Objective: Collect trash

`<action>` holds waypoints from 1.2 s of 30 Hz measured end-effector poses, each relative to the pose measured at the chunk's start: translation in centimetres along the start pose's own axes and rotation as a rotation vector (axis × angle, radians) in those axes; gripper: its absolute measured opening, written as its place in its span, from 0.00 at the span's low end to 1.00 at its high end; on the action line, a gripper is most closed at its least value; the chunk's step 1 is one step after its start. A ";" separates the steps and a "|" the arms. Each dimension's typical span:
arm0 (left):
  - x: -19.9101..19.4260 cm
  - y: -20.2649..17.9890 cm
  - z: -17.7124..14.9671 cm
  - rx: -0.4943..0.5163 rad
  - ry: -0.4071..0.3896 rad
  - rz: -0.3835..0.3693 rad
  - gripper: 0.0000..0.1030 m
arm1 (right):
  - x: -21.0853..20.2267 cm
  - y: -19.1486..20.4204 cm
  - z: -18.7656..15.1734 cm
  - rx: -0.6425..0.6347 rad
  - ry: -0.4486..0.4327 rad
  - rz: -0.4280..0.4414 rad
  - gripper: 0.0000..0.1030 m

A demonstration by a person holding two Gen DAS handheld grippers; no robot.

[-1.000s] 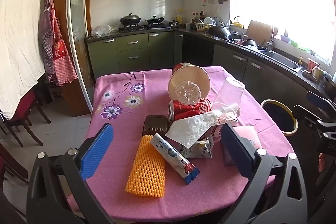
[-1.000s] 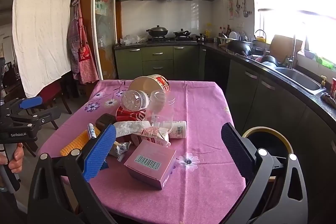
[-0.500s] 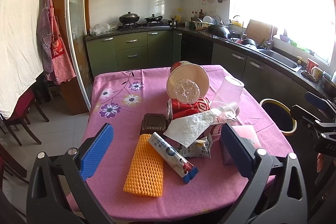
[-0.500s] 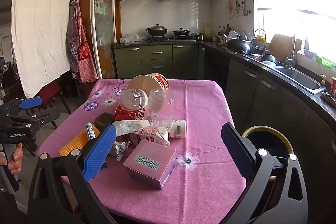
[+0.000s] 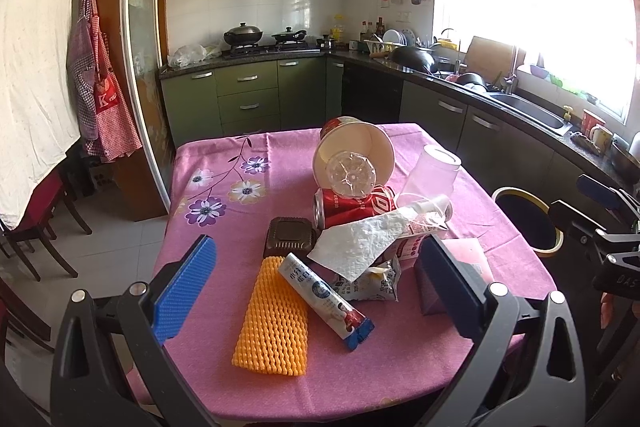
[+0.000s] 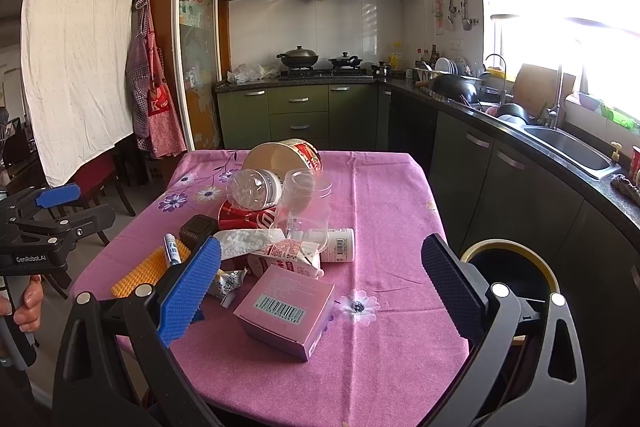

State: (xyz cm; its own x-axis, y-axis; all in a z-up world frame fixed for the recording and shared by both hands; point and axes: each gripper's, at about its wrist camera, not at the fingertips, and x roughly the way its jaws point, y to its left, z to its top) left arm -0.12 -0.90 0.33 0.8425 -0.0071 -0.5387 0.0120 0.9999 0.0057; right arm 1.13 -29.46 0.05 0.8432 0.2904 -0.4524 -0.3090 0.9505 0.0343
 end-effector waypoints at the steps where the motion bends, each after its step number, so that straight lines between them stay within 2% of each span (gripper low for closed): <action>1: 0.0 -0.1 0.0 0.001 -0.001 0.000 0.95 | 0.0 0.0 0.0 0.000 -0.001 0.000 0.96; 36: -0.3 -0.3 0.3 0.002 -0.002 -0.004 0.95 | 0.2 -0.2 0.0 0.008 0.002 -0.003 0.96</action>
State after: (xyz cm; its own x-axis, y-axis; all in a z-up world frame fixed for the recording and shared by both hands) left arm -0.21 -1.22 0.73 0.8437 -0.0111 -0.5367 0.0166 0.9998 0.0053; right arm 1.35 -29.61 -0.06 0.8429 0.2877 -0.4546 -0.3032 0.9521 0.0404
